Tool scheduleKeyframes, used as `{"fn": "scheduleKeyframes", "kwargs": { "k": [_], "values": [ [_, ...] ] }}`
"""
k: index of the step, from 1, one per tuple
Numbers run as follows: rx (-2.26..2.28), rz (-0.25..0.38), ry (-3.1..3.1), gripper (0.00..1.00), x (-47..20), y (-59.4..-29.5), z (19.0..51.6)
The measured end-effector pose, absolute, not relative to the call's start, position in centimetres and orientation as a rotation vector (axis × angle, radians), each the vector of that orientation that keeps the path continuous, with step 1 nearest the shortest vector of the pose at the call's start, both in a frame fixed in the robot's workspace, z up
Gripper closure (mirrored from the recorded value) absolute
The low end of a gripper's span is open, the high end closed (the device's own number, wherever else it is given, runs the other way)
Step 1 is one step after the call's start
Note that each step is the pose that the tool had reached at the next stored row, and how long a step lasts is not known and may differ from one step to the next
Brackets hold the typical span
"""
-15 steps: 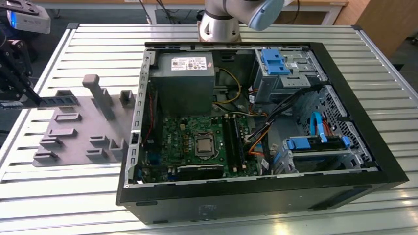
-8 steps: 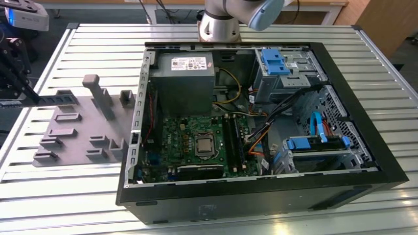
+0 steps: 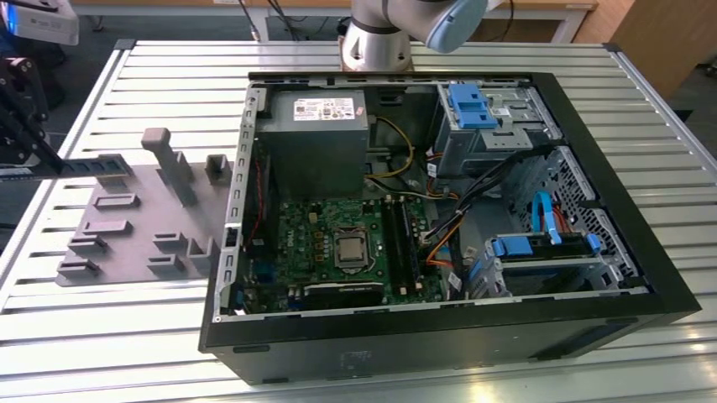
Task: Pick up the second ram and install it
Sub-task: 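Pick up the second ram and move it above second insertion slot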
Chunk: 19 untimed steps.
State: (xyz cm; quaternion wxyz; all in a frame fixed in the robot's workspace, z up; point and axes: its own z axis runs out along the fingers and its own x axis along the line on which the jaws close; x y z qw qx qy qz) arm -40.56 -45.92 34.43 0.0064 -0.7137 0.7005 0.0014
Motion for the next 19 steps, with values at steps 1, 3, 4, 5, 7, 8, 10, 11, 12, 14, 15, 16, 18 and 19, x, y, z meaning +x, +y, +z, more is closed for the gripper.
{"fn": "scheduleKeyframes", "kwargs": {
  "k": [1, 3, 4, 5, 7, 8, 10, 11, 12, 14, 15, 16, 18, 19],
  "values": [
    [-2.233, 0.004, 2.192, 0.86, -40.6, -45.9, 34.5],
    [-2.233, 0.004, 2.192, 0.86, -40.6, -45.9, 34.7],
    [-2.233, 0.004, 2.192, 0.86, -40.6, -45.9, 34.8],
    [-2.233, 0.004, 2.192, 0.86, -40.6, -45.9, 34.9],
    [-2.233, 0.004, 2.192, 0.86, -40.6, -45.9, 35.0],
    [-2.233, 0.004, 2.192, 0.86, -40.6, -45.9, 35.1],
    [-2.233, 0.004, 2.192, 0.86, -40.6, -45.9, 35.3],
    [-2.233, 0.004, 2.192, 0.86, -40.6, -45.9, 35.4],
    [-2.233, 0.004, 2.192, 0.86, -40.6, -45.9, 35.5],
    [-2.233, 0.004, 2.192, 0.86, -40.6, -45.9, 35.6],
    [-2.233, 0.004, 2.192, 0.86, -40.6, -45.9, 35.7],
    [-2.233, 0.004, 2.192, 0.86, -40.6, -45.9, 35.8],
    [-2.233, 0.004, 2.192, 0.86, -40.6, -45.9, 35.9],
    [-2.233, 0.004, 2.192, 0.86, -40.6, -45.9, 36.0]
  ]
}}
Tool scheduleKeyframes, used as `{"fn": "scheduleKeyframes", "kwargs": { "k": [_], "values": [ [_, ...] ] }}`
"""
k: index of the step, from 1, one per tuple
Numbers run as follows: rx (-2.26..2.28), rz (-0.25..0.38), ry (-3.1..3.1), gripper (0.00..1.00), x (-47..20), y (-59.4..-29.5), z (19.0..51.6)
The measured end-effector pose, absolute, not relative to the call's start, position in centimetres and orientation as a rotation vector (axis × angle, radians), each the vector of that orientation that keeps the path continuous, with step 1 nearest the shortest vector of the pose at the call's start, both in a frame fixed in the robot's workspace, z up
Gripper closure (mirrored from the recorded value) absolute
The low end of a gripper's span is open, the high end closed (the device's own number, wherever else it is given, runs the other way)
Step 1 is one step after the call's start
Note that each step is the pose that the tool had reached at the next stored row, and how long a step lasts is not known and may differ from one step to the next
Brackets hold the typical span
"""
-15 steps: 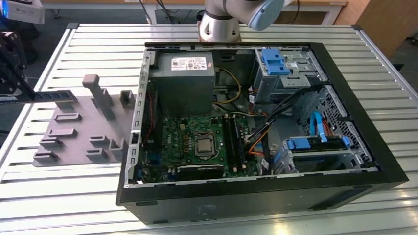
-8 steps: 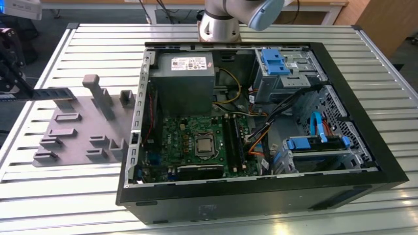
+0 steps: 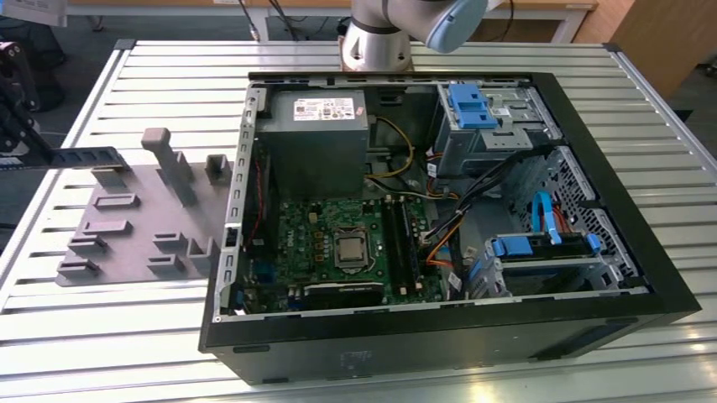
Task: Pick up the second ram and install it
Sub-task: 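Pick up the second ram and move it above second insertion slot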
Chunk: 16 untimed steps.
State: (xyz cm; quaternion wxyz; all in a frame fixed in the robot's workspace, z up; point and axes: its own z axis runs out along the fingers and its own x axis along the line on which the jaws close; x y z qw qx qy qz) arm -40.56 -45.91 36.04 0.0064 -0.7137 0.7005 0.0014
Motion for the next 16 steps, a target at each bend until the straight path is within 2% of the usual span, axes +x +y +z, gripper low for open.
{"fn": "scheduleKeyframes", "kwargs": {
  "k": [16],
  "values": [
    [-2.233, 0.004, 2.192, 0.86, -40.6, -45.9, 37.3]
  ]
}}
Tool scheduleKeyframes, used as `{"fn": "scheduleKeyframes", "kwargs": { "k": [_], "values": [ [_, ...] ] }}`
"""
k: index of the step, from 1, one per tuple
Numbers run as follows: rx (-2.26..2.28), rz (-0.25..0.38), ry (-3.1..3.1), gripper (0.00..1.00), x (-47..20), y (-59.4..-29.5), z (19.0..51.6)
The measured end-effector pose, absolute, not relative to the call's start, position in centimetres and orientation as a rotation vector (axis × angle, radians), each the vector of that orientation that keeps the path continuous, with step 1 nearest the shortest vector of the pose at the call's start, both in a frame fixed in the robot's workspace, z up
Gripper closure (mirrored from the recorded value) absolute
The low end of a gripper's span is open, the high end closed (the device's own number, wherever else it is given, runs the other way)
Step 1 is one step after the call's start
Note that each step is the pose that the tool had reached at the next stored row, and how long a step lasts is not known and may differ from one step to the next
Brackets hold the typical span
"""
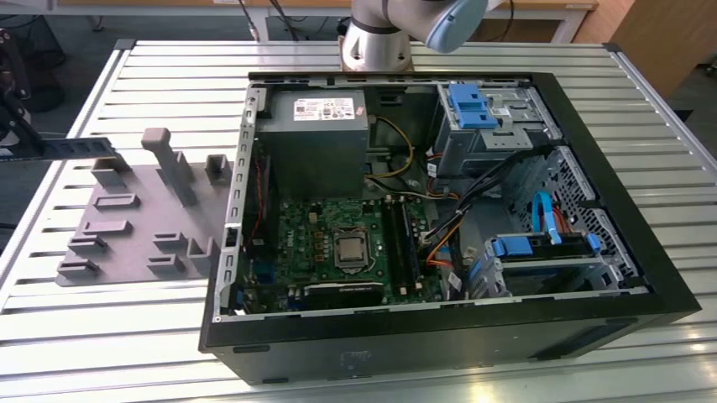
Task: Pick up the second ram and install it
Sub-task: 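Pick up the second ram and move it above second insertion slot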
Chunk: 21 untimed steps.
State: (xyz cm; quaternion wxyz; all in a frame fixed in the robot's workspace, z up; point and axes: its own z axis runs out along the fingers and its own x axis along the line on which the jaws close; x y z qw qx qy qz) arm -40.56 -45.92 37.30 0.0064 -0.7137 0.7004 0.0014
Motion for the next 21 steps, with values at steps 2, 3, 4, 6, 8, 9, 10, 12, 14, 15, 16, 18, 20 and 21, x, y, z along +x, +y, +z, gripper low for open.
{"fn": "scheduleKeyframes", "kwargs": {
  "k": [2, 3, 4, 6, 8, 9, 10, 12, 14, 15, 16, 18, 20, 21],
  "values": [
    [-2.233, 0.004, 2.192, 0.86, -40.6, -45.9, 37.5],
    [-2.233, 0.004, 2.192, 0.86, -40.6, -45.9, 37.5],
    [-2.233, 0.004, 2.192, 0.86, -40.6, -45.9, 37.6],
    [-2.233, 0.004, 2.192, 0.86, -40.6, -45.9, 37.8],
    [-2.233, 0.004, 2.192, 0.86, -40.6, -45.9, 38.0],
    [-2.233, 0.004, 2.192, 0.86, -40.6, -45.9, 38.0],
    [-2.233, 0.004, 2.192, 0.86, -40.6, -45.9, 38.1],
    [-2.233, 0.004, 2.192, 0.86, -40.6, -45.9, 38.4],
    [-2.233, 0.004, 2.192, 0.86, -40.6, -45.9, 38.6],
    [-2.233, 0.004, 2.191, 0.86, -40.6, -45.9, 38.7],
    [-2.233, 0.004, 2.192, 0.86, -40.6, -45.9, 38.8],
    [-2.233, 0.004, 2.192, 0.86, -40.6, -45.9, 39.0],
    [-2.233, 0.004, 2.192, 0.86, -40.6, -45.9, 39.3],
    [-2.233, 0.004, 2.191, 0.86, -40.6, -45.9, 39.3]
  ]
}}
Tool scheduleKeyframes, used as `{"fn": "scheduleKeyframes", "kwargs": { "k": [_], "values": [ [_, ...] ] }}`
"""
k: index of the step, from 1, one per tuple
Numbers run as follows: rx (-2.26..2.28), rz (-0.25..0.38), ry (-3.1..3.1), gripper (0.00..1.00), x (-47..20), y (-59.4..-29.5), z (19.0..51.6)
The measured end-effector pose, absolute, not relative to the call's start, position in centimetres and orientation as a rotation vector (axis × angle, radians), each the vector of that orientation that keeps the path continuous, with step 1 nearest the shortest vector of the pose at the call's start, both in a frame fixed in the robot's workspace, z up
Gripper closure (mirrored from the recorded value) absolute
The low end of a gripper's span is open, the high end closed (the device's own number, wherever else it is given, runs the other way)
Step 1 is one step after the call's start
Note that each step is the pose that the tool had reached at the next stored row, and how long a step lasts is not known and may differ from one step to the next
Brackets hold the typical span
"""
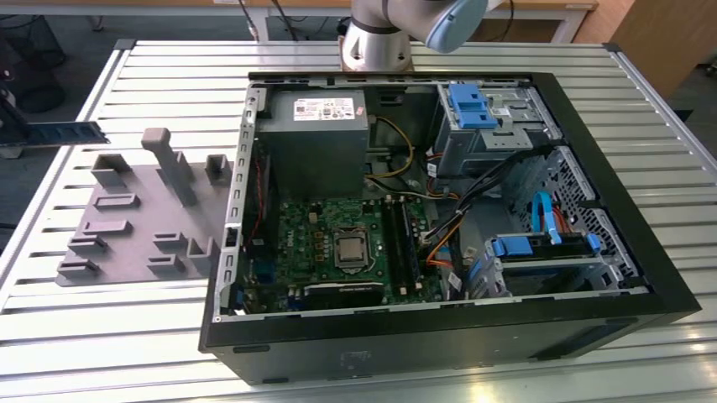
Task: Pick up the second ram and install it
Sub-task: 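Pick up the second ram and move it above second insertion slot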
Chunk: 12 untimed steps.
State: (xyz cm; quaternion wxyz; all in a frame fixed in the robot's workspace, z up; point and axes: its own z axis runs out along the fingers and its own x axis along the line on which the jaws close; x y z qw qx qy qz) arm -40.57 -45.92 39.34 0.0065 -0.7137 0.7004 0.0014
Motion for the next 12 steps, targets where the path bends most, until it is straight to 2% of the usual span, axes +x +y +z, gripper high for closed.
{"fn": "scheduleKeyframes", "kwargs": {
  "k": [12],
  "values": [
    [-2.233, 0.004, 2.192, 0.86, -40.52, -45.92, 39.44]
  ]
}}
